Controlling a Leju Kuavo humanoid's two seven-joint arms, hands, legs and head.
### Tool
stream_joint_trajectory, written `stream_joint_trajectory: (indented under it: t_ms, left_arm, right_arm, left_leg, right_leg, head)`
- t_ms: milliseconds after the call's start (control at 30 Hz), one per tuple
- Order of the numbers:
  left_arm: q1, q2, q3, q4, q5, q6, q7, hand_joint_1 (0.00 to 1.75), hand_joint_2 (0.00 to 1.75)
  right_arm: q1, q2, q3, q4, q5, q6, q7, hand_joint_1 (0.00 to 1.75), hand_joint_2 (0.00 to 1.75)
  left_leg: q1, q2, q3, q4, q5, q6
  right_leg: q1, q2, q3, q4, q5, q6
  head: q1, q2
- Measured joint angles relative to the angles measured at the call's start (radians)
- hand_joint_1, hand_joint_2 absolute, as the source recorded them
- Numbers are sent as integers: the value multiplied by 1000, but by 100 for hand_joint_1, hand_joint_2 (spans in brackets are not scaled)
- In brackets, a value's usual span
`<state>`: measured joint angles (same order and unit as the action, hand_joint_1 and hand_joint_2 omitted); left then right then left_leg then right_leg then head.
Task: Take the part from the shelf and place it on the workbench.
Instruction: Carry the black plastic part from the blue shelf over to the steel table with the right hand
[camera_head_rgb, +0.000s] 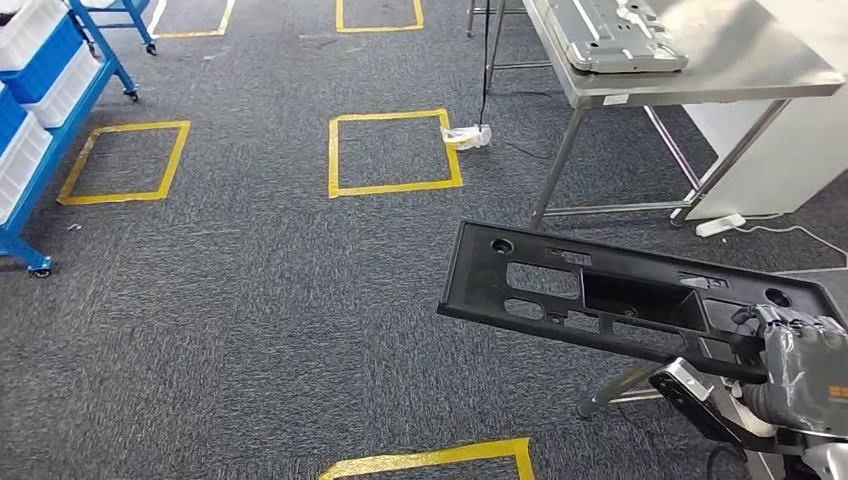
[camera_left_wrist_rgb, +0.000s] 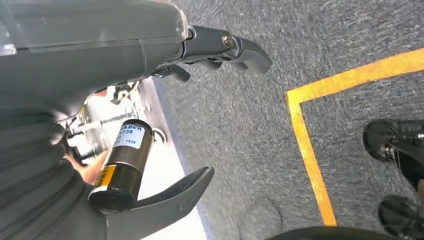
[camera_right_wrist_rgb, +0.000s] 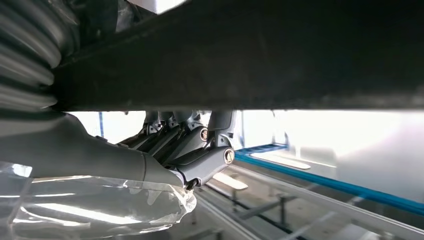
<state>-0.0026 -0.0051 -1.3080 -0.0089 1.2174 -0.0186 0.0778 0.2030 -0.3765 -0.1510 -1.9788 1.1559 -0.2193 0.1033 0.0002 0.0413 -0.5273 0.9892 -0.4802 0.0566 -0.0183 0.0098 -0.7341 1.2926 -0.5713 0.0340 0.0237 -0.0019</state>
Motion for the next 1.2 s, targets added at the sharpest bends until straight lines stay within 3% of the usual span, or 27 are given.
stream_joint_trajectory:
  t_ms: [33,67,133,200,300,367,433,500,533,567,600,667,733,800,867,933,1000,1033,1067,1100,1167,1200]
  left_arm:
    - [0,-1,0,0,0,1,0,0,175]
    - [-1,-3,0,0,-1,1,0,0,175]
    - [-3,-6,0,0,-1,4,0,0,175]
    - [-4,-7,0,0,1,7,-2,0,175]
    - [-10,-10,0,0,7,8,-6,0,175]
    - [-12,-12,0,0,9,8,-7,0,175]
    - [-10,-14,0,0,10,7,-8,0,175]
    - [-9,-16,0,0,12,6,-8,0,175]
    - [-8,-16,0,0,13,5,-8,0,175]
    - [-7,-17,0,0,15,5,-8,0,175]
    - [-6,-17,0,0,16,5,-8,0,175]
    - [-5,-17,0,1,17,4,-9,0,175]
    - [-6,-17,0,1,17,2,-11,0,175]
    - [-10,-19,0,1,18,2,-13,0,175]
    - [-12,-22,0,1,19,2,-15,0,175]
    - [-9,-23,0,1,19,1,-16,0,175]
    - [-5,-24,0,1,19,-1,-17,0,175]
    - [-5,-25,0,1,19,-2,-17,0,175]
    - [-5,-26,0,1,19,-3,-17,0,175]
    - [-5,-27,0,1,19,-4,-17,0,175]
    - [-6,-29,0,1,19,-4,-17,0,175]
    - [-7,-29,0,1,19,-4,-17,0,175]
  right_arm:
    - [2,0,-2,0,0,0,0,175,175]
    - [4,0,-5,0,0,1,-1,175,175]
    - [5,0,-12,0,-1,2,-2,175,175]
    - [6,1,-21,0,-4,3,-3,175,175]
    - [10,1,-40,-2,-12,6,-11,175,175]
    - [10,1,-54,-4,-19,8,-15,175,175]
    - [9,1,-66,-5,-24,10,-18,175,175]
    - [10,1,-76,-4,-28,12,-20,175,175]
    - [10,1,-81,-4,-31,13,-22,175,175]
    - [11,1,-86,-4,-33,14,-23,175,175]
    - [11,1,-91,-4,-34,14,-24,175,175]
    - [11,1,-102,-4,-37,15,-26,175,175]
    - [13,1,-115,-4,-37,15,-27,175,175]
    - [20,1,-135,-4,-37,16,-31,175,175]
    - [26,0,-161,-3,-36,21,-33,175,175]
    - [25,-2,-189,1,-37,35,-34,175,175]
    - [23,-3,-211,9,-39,52,-34,175,175]
    - [24,-3,-220,14,-39,59,-34,175,175]
    - [24,-3,-229,18,-40,64,-34,175,175]
    - [25,-3,-236,22,-40,66,-34,175,175]
    - [23,-3,-249,27,-40,68,-34,175,175]
    - [23,-3,-252,29,-40,69,-34,175,175]
  left_leg:
    - [0,13,0,0,-2,-2]
    - [2,25,1,2,-4,-5]
    - [2,46,4,8,-12,-15]
    - [-1,63,9,15,-22,-30]
    - [1,84,19,19,-34,-48]
    - [6,50,5,61,-66,-56]
    - [10,-8,-53,184,-133,-58]
    - [10,-31,-117,306,-172,-55]
    - [9,-34,-129,320,-162,-52]
    - [9,-38,-123,293,-132,-47]
    - [8,-49,-101,233,-90,-41]
    - [7,-94,-51,100,-23,-31]
    - [4,-117,-29,44,-7,-27]
    - [3,-96,-23,33,-3,-20]
    - [5,-71,-17,17,6,-7]
    - [4,-43,-15,8,10,1]
    - [2,-15,-16,8,9,2]
    - [1,-2,-16,8,7,2]
    - [2,11,-15,9,5,0]
    - [2,24,-13,10,2,-3]
    - [-1,45,-6,15,-6,-13]
    - [-4,54,-2,17,-11,-19]
  right_leg:
    - [-5,-5,3,-1,10,4]
    - [-9,-12,27,-42,35,8]
    - [-13,-48,105,-177,90,14]
    - [-8,-72,146,-255,109,7]
    - [-4,-45,144,-261,107,-14]
    - [-7,-24,145,-264,110,-28]
    - [-5,-4,144,-265,111,-37]
    - [1,22,144,-264,111,-41]
    - [3,36,144,-263,111,-41]
    - [5,51,145,-263,111,-42]
    - [6,65,147,-262,110,-42]
    - [6,91,145,-259,110,-39]
    - [4,112,140,-258,112,-29]
    - [-1,128,135,-259,115,-15]
    - [0,87,117,-230,95,-8]
    - [2,21,66,-128,37,-2]
    - [-1,-2,11,-15,-9,6]
    - [-4,-5,4,2,-7,10]
    - [-6,-8,17,-20,13,12]
    - [-7,-18,50,-78,45,14]
    - [-6,-61,122,-212,93,11]
    - [-4,-76,143,-251,103,6]
  head:
    - [0,0]
    - [0,0]
    - [0,0]
    - [0,0]
    - [-1,0]
    - [-1,0]
    - [-2,0]
    - [-2,0]
    - [-2,0]
    - [-2,0]
    - [-2,0]
    - [-1,0]
    - [-1,0]
    - [-1,0]
    - [1,0]
    - [4,0]
    - [6,0]
    - [6,0]
    - [6,0]
    - [6,0]
    - [6,0]
    - [5,0]
